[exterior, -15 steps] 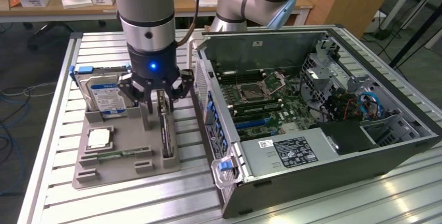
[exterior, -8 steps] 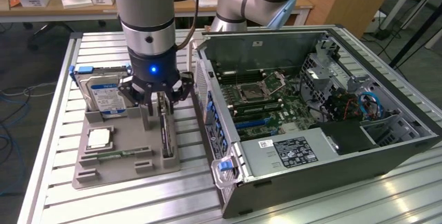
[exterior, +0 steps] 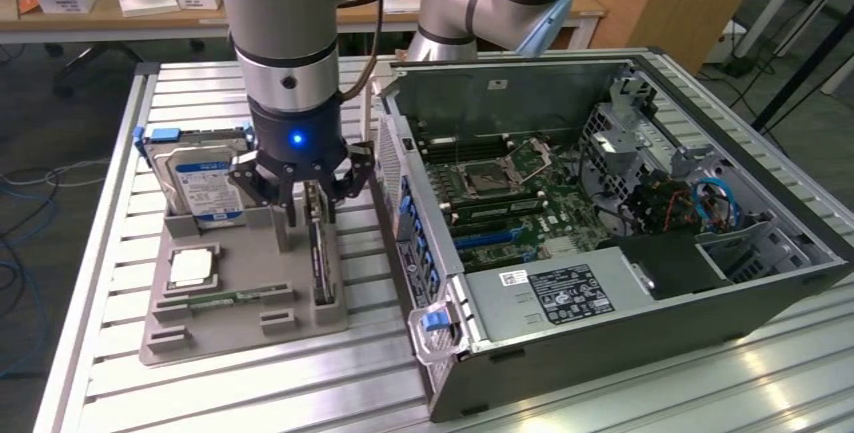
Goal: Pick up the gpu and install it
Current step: 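Pick up the gpu and move the gpu toward the slot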
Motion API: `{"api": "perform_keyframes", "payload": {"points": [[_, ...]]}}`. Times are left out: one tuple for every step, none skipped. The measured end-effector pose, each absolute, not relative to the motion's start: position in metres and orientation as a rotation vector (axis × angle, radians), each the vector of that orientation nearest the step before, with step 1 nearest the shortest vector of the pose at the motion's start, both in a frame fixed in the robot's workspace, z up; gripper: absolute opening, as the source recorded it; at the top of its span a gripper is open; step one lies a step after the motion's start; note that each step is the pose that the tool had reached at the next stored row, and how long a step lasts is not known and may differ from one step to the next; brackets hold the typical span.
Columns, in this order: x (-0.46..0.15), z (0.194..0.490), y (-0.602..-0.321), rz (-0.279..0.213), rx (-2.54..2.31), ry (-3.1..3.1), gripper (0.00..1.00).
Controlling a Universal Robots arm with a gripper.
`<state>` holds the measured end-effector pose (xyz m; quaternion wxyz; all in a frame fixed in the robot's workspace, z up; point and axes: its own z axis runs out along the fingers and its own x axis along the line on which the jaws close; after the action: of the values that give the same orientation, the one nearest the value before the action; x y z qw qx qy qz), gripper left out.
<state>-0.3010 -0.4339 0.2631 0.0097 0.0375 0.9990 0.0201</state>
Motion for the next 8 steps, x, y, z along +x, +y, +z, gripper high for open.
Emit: {"api": "perform_keyframes", "payload": {"points": [[-0.301,0.2632,-0.4339,0.063,0.117,3.119,0.49],[-0.301,0.263,-0.4339,0.063,0.117,3.119,0.49],[-0.301,0.2624,-0.4339,0.064,0.117,3.119,0.49],[-0.301,0.2617,-0.4339,0.064,0.117,3.119,0.49],[-0.301,0.2613,-0.4341,0.063,0.117,3.119,0.49],[-0.301,0.2607,-0.4343,0.063,0.117,3.119,0.49],[-0.301,0.2598,-0.4344,0.063,0.117,3.118,0.49],[-0.301,0.2587,-0.4346,0.063,0.117,3.118,0.49]]}}
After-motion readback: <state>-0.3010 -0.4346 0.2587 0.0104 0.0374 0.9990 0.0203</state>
